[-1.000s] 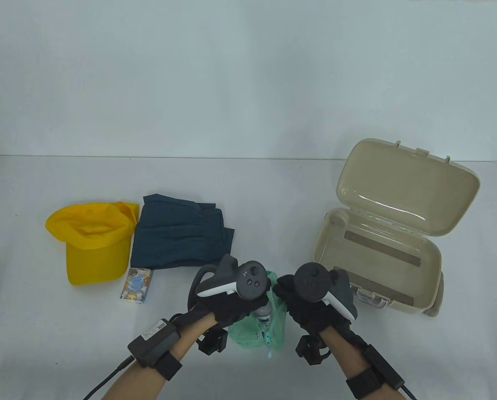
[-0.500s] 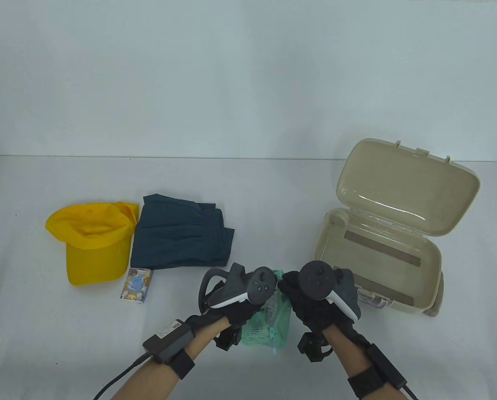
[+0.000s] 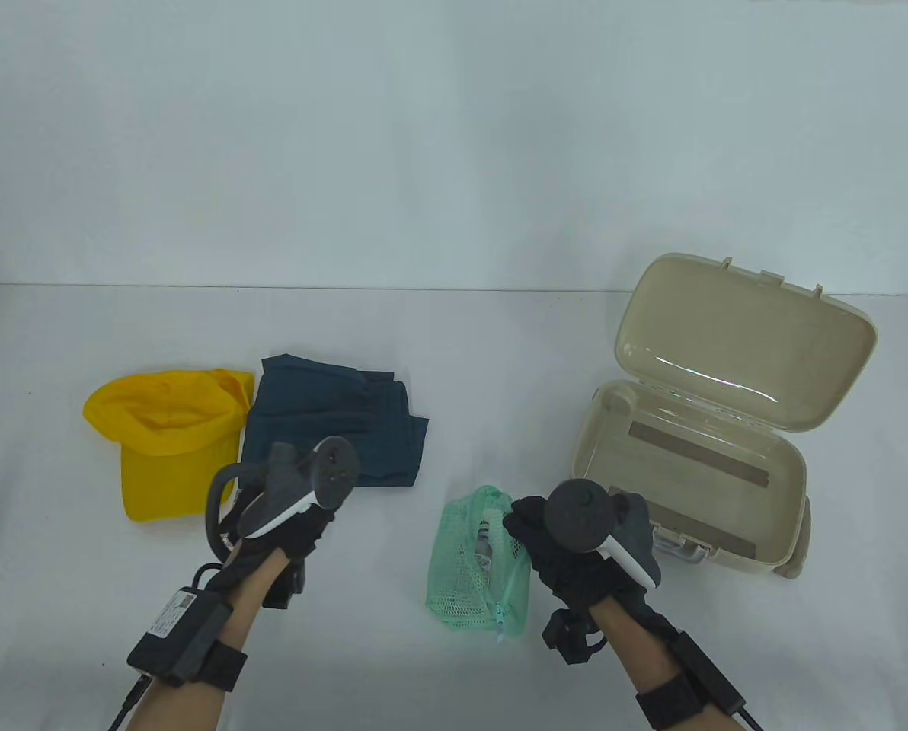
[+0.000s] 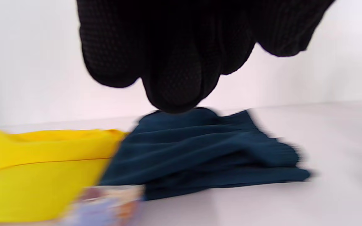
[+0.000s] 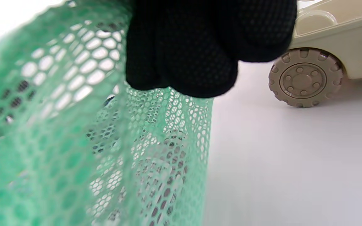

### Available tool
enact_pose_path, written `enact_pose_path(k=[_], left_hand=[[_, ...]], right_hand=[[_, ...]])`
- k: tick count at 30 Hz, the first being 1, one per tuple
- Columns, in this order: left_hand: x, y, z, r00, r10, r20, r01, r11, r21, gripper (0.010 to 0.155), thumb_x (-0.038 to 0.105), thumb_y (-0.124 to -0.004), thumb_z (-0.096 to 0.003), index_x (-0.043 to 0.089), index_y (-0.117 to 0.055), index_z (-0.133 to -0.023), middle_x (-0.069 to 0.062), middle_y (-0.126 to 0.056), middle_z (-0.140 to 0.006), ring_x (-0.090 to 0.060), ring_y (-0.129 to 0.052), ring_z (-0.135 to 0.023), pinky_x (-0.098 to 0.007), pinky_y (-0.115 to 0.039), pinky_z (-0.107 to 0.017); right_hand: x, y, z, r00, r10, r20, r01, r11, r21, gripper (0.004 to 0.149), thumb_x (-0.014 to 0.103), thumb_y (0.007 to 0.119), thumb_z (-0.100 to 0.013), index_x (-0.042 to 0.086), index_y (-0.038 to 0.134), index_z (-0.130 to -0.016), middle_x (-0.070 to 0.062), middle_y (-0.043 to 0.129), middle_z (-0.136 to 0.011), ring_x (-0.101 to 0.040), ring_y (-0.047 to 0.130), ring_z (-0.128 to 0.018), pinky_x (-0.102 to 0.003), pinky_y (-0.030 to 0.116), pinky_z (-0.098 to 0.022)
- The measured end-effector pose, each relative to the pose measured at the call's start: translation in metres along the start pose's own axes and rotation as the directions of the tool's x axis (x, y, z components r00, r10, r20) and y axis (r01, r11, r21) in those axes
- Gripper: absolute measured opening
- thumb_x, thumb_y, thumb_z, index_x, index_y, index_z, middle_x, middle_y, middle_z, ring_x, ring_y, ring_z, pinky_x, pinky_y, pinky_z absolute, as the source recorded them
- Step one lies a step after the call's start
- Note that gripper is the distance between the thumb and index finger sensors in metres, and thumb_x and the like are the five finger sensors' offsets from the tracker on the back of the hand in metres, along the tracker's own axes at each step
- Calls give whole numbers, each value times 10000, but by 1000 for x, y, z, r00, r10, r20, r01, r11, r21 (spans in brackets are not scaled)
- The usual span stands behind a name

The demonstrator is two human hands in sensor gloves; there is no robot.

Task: Pack suitcase

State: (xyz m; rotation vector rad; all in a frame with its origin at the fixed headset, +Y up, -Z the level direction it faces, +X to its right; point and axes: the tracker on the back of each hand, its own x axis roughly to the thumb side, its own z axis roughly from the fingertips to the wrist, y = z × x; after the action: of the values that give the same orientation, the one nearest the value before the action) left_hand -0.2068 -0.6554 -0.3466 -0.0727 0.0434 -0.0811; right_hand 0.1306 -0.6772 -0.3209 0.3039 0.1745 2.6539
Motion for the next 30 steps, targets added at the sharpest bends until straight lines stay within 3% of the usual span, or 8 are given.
enact_pose_path(k=[3, 7, 10, 16, 23, 30], left_hand=[[-29, -17, -4, 991, -49, -128, 44, 998, -42, 612, 492, -729, -480, 247, -698, -1040, -70, -928, -884, -171, -1034, -592, -368, -871, -476], [-55, -51, -6, 967, -59, -248, 9, 980, -199, 678, 511, -726, -478, 199, -648, -1074, -119, -909, -902, -213, -1023, -609, -392, -860, -474], [-64, -70, -9, 952, -103, -287, 25, 964, -265, 696, 525, -720, -472, 169, -650, -1066, -108, -916, -889, -205, -1027, -606, -384, -865, -467], [-64, -93, -15, 947, -13, -321, -107, 929, -354, 673, 511, -730, -460, 129, -704, -1013, -52, -934, -817, -165, -1037, -554, -364, -873, -446], [-70, -97, -19, 944, 65, -324, -219, 858, -464, 597, 468, -740, -448, 120, -717, -933, -15, -931, -727, -135, -1028, -470, -354, -875, -431], [-66, -90, -13, 961, 54, -270, -168, 891, -421, 483, 379, -730, -478, 129, -772, -889, -7, -973, -692, -119, -1056, -446, -326, -908, -430]], right_hand=[[0, 0, 0, 1000, 2, 1, -2, 1000, 0, 466, 433, 661, -525, 137, 797, -859, 74, 998, -536, -96, 1020, -382, -307, 882, -349], [0, 1, 0, 1000, 2, 0, -2, 1000, 4, 467, 434, 661, -526, 134, 797, -858, 73, 998, -537, -97, 1020, -382, -308, 882, -350], [0, 2, 0, 1000, 3, -3, -3, 1000, 8, 467, 434, 662, -526, 135, 796, -859, 73, 998, -537, -96, 1020, -382, -308, 882, -349], [-1, 2, 0, 1000, 4, -8, -4, 1000, 7, 466, 433, 663, -526, 134, 797, -858, 74, 998, -536, -97, 1020, -381, -308, 882, -349], [-1, 2, 0, 1000, 6, -8, -6, 1000, 10, 465, 433, 663, -526, 134, 798, -856, 73, 998, -536, -97, 1020, -381, -308, 882, -348], [-1, 3, 0, 1000, 1, -4, -1, 1000, 8, 467, 432, 664, -526, 131, 800, -856, 73, 999, -534, -97, 1021, -378, -307, 883, -347]])
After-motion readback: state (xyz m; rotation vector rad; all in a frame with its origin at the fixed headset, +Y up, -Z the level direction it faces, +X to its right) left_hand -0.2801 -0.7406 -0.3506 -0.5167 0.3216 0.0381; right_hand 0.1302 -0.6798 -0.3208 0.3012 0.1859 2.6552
